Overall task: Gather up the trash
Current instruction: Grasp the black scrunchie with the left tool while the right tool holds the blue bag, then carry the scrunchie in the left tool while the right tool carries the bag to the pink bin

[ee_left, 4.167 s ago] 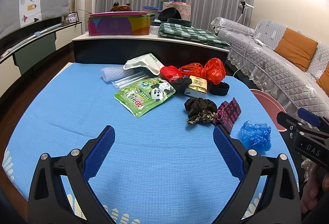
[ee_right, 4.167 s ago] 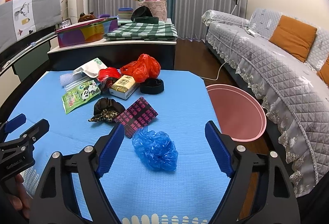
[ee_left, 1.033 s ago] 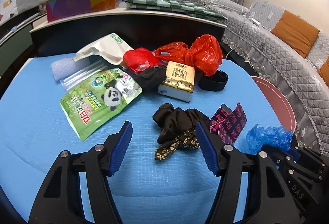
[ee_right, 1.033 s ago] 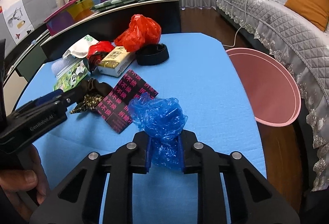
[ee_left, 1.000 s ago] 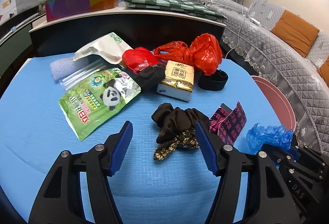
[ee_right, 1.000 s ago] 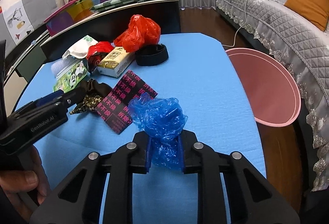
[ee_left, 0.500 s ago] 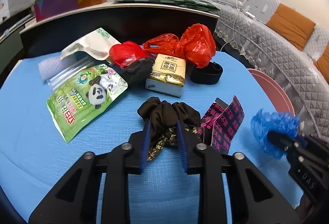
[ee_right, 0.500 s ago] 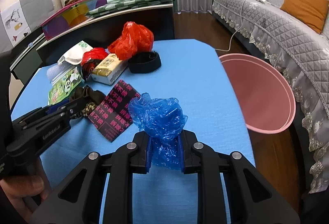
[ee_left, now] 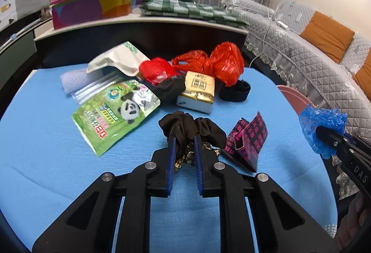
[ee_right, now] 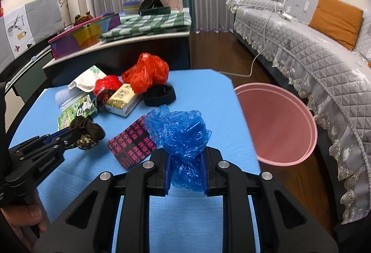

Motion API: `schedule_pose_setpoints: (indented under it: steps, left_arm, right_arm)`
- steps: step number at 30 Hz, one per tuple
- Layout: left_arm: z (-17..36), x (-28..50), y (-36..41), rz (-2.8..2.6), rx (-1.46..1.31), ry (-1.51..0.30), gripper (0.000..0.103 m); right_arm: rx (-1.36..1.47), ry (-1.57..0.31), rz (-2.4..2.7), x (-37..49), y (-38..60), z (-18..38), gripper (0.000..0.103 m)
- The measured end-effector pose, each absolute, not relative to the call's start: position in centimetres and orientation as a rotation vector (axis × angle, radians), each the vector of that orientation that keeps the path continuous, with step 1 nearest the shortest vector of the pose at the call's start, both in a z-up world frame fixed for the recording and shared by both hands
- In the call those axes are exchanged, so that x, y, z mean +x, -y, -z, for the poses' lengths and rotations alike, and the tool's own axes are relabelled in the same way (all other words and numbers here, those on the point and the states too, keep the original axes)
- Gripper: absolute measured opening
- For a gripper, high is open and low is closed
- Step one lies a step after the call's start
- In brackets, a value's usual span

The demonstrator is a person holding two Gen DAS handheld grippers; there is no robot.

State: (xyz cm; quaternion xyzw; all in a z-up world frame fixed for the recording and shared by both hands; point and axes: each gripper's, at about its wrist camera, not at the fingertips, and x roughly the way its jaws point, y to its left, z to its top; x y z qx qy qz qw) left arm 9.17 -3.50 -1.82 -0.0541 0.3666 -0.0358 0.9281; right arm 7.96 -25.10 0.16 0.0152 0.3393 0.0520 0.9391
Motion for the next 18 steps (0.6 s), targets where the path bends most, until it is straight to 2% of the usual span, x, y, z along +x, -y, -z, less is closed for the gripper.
schedule_pose_setpoints:
  steps: [18]
  left_arm:
    - [-2.2,4.8,4.0,0.115,-0.118,-0.647,0.015]
  right_arm:
    - [0.011,-0.546,-0.057,3.7,27.6,-5.1,0.020]
